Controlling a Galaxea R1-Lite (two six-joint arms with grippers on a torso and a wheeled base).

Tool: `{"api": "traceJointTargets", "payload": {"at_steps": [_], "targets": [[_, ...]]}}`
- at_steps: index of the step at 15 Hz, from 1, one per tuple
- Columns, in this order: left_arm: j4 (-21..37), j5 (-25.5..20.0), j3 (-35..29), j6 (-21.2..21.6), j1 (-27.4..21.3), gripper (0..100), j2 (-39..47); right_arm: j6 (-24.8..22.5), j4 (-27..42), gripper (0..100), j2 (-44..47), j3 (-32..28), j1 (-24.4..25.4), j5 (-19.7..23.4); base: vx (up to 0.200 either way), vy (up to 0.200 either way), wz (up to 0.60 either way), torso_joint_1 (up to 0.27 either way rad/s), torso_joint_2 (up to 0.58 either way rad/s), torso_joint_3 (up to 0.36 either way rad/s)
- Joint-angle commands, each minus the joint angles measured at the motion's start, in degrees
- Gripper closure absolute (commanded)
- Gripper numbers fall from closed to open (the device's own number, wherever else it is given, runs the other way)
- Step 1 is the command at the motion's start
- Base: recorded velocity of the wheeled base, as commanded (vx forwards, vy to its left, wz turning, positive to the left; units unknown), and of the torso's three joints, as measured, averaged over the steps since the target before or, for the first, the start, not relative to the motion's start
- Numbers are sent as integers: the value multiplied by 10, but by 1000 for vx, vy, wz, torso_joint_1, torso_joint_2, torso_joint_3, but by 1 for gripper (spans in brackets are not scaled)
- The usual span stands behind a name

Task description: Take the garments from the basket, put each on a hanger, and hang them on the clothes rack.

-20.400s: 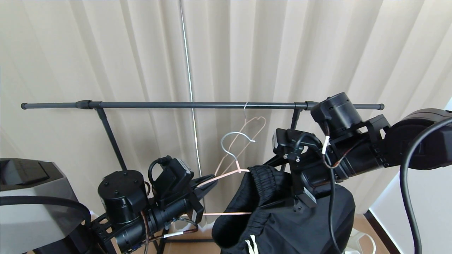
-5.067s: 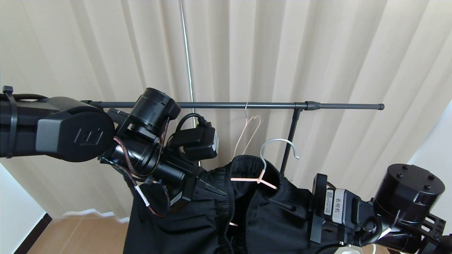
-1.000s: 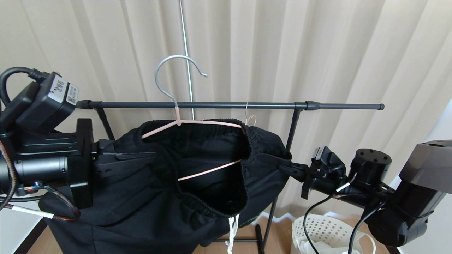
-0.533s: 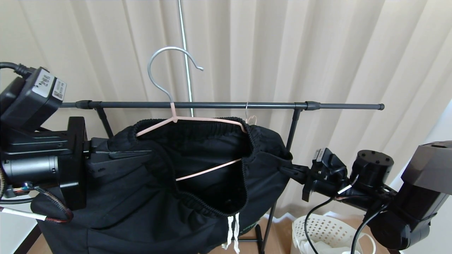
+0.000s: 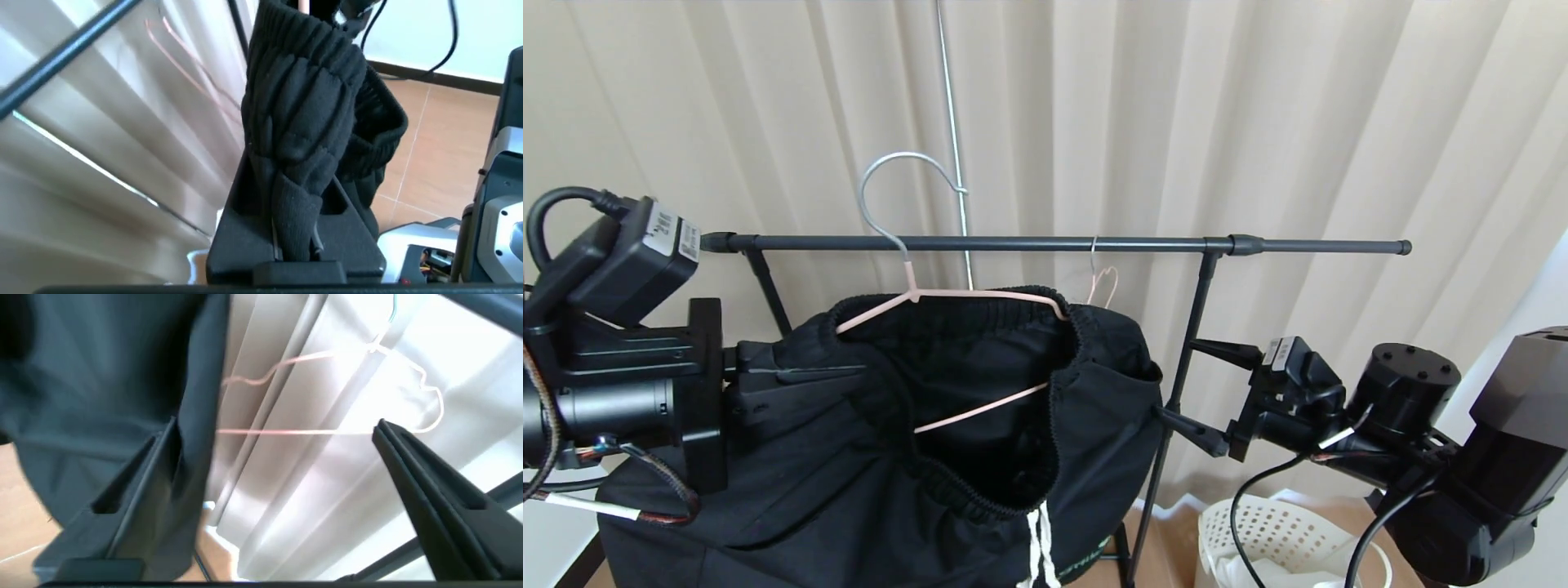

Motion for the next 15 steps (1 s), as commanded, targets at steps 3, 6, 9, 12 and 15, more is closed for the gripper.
{"api": "traceJointTargets", "payload": {"at_steps": [3,6,9,12,15], "targets": [[0,75,24,3,12,100,63,22,-6,0,-16,-9,-1,-1,0,0,0,0,0,0],[-2,114,39,6,12,100,104,28,-6,0,-14,-13,-1,-4,0,0,0,0,0,0],[-2,159,50,8,9,100,128,28,-6,0,-12,-15,-2,-6,0,0,0,0,0,0],[-2,204,61,10,9,100,142,28,-6,0,-11,-17,-2,-6,0,0,0,0,0,0],[-2,253,67,12,9,100,157,28,-6,0,-10,-17,-2,-6,0,0,0,0,0,0]]}}
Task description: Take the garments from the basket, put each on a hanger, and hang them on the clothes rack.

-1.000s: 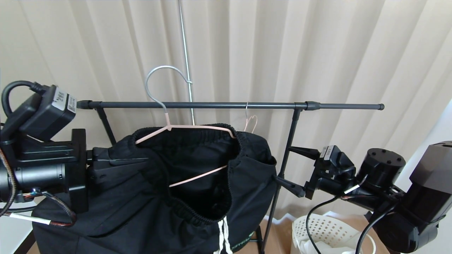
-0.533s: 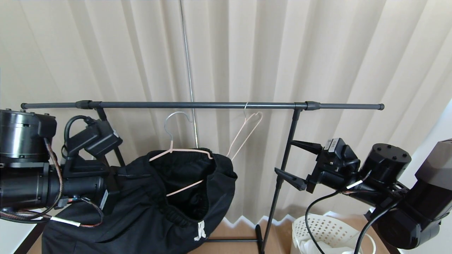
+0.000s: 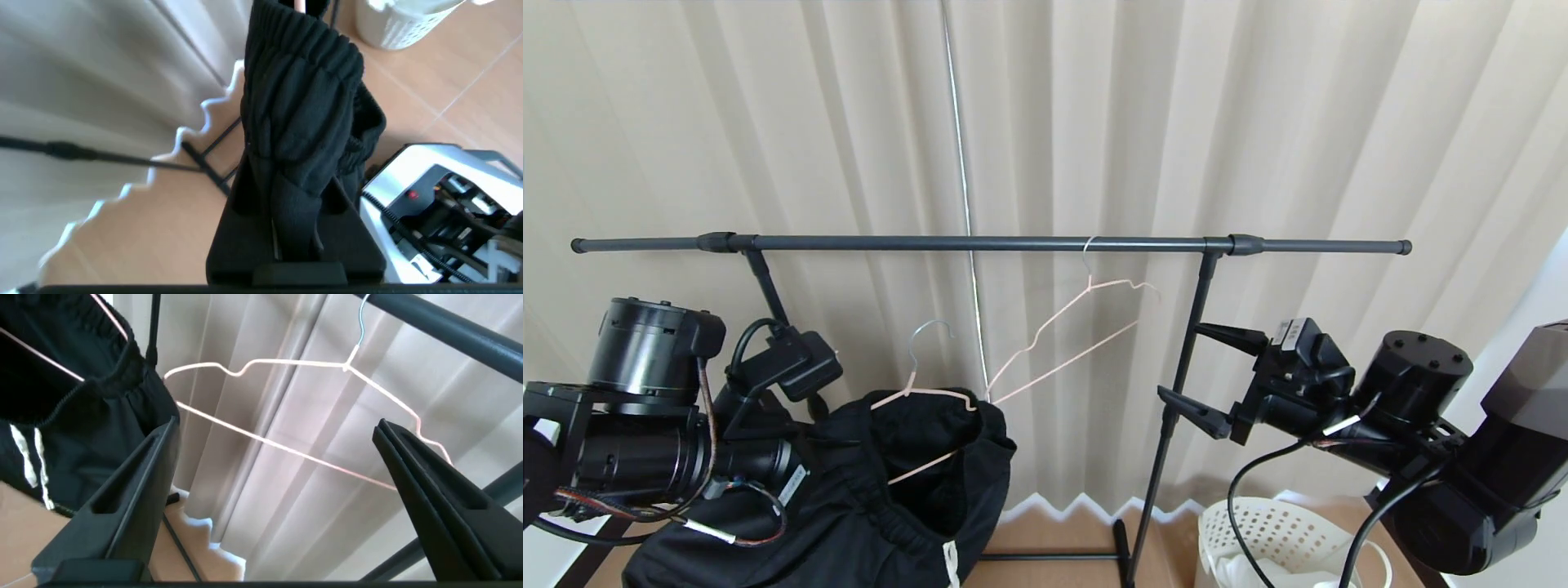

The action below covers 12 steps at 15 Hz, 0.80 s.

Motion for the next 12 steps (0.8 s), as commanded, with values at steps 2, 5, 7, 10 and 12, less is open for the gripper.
{"api": "traceJointTargets", "payload": {"at_steps": [2,5,7,10,12], "targets": [[-1,3,-1,-5,4,100,26,0,-5,0,2,0,0,0,0,0,0,0,0,0],[-11,20,6,-3,18,100,36,-1,-5,0,2,0,0,0,0,0,0,0,0,0],[-11,32,6,-4,20,100,41,-1,-5,0,2,0,0,0,0,0,0,0,0,0],[-71,48,-3,-29,25,100,70,0,13,0,2,-14,0,-16,0,0,0,0,0,0],[-160,49,-3,-58,24,100,96,0,45,0,1,-39,3,-71,0,0,0,0,0,0]]}}
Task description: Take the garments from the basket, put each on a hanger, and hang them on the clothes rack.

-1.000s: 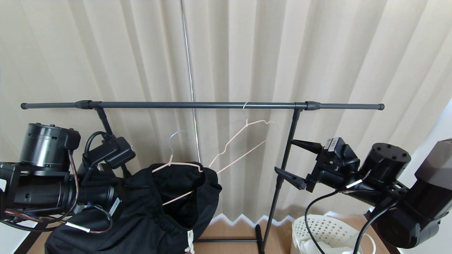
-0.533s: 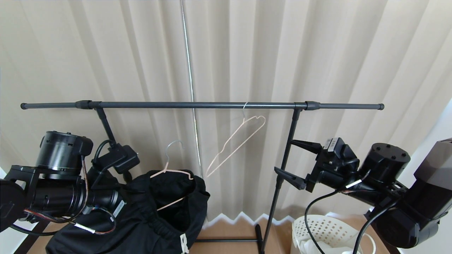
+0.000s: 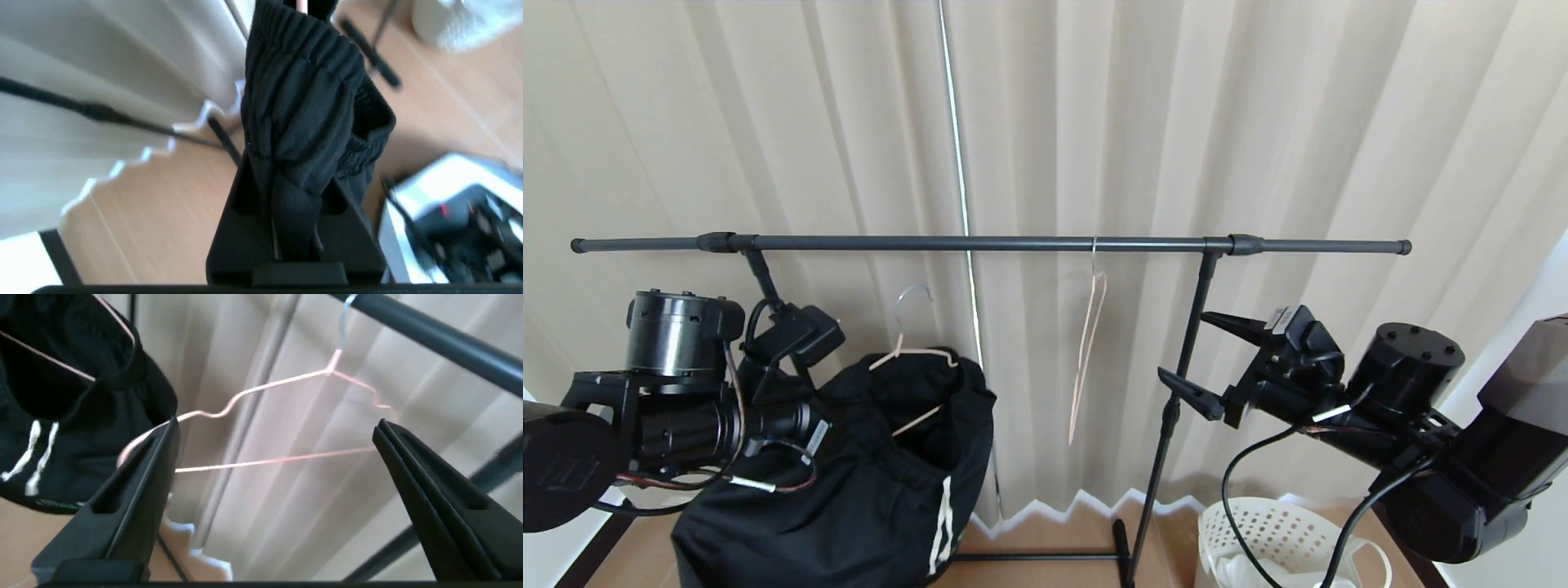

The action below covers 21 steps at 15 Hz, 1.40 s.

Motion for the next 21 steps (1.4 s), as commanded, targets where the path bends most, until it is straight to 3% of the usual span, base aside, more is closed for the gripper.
{"api": "traceJointTargets", "payload": {"at_steps": [1,6,7,9,13,18,21], "targets": [[-74,1,-3,-24,-1,100,47,2,33,0,-1,-23,2,-22,0,0,0,0,0,0],[-211,1,-54,-51,-6,100,154,10,33,0,-1,-27,2,-23,0,0,0,0,0,0],[-211,1,-54,-51,-6,100,154,10,33,0,-1,-27,2,-23,0,0,0,0,0,0],[-223,21,-137,-98,-23,100,218,10,31,0,0,-26,2,-23,0,0,0,0,0,0],[-224,21,-224,-111,-30,100,275,10,29,0,0,-24,2,-23,0,0,0,0,0,0],[-224,21,-289,-111,-35,100,335,10,28,0,-1,-24,2,-23,0,0,0,0,0,0],[-224,26,-293,-112,-37,100,347,10,26,0,-3,-22,2,-23,0,0,0,0,0,0]]}}
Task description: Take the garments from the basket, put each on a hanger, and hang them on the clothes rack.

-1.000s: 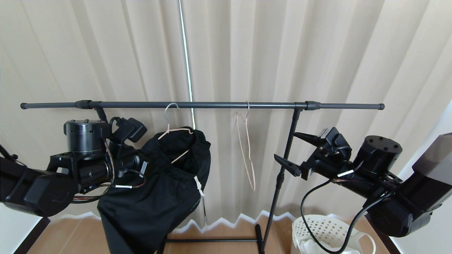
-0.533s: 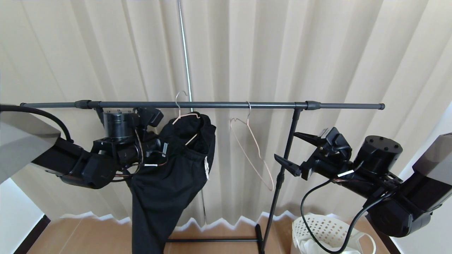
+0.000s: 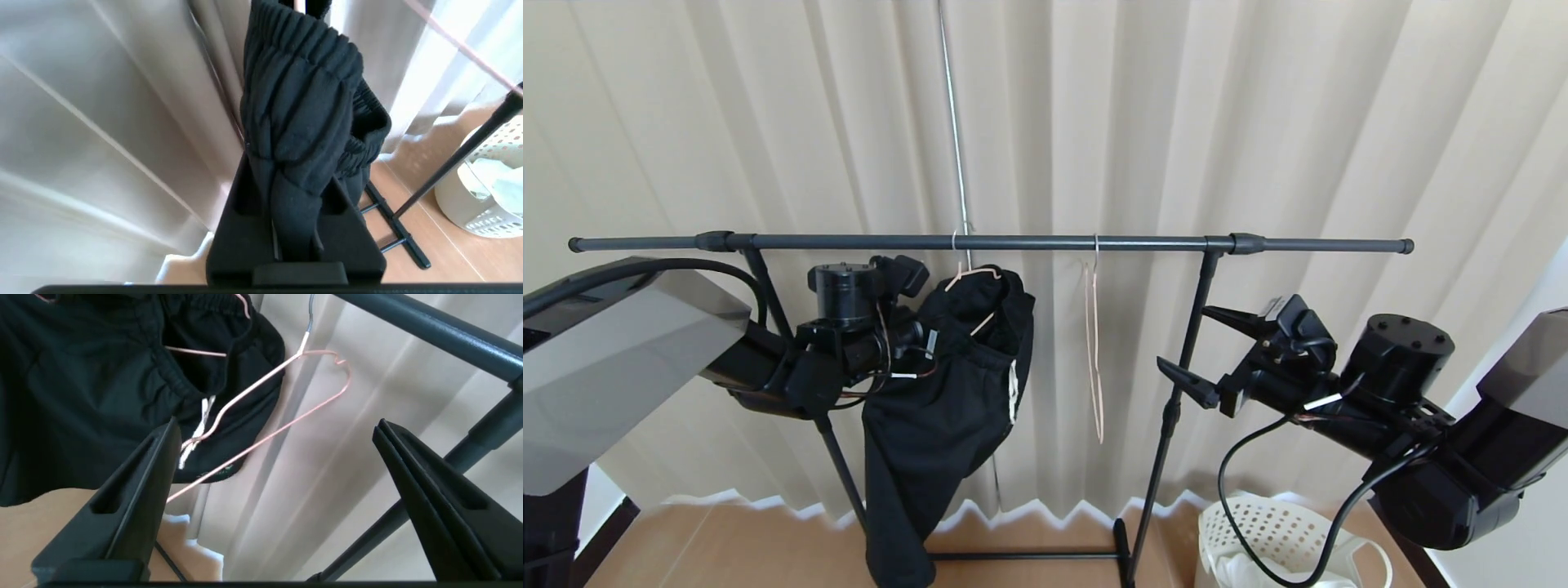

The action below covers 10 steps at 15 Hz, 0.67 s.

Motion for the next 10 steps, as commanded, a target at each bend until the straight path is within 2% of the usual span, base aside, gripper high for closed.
{"api": "traceJointTargets", "payload": {"at_steps": [1,5,6,8,10], "targets": [[-1,12,-2,-3,-5,100,13,0,0,0,-3,3,0,0,0,0,0,0,0,0],[-1,22,-4,-20,-8,100,17,0,0,0,-2,2,0,0,0,0,0,0,0,0],[-7,21,-1,-20,-8,0,16,0,0,0,-2,1,0,0,0,0,0,0,0,0],[-34,20,7,-26,-8,0,14,0,0,0,-3,1,0,0,0,0,0,0,0,0],[-65,17,51,-27,-7,0,-7,0,-1,0,-4,-1,0,0,0,0,0,0,0,0]]}}
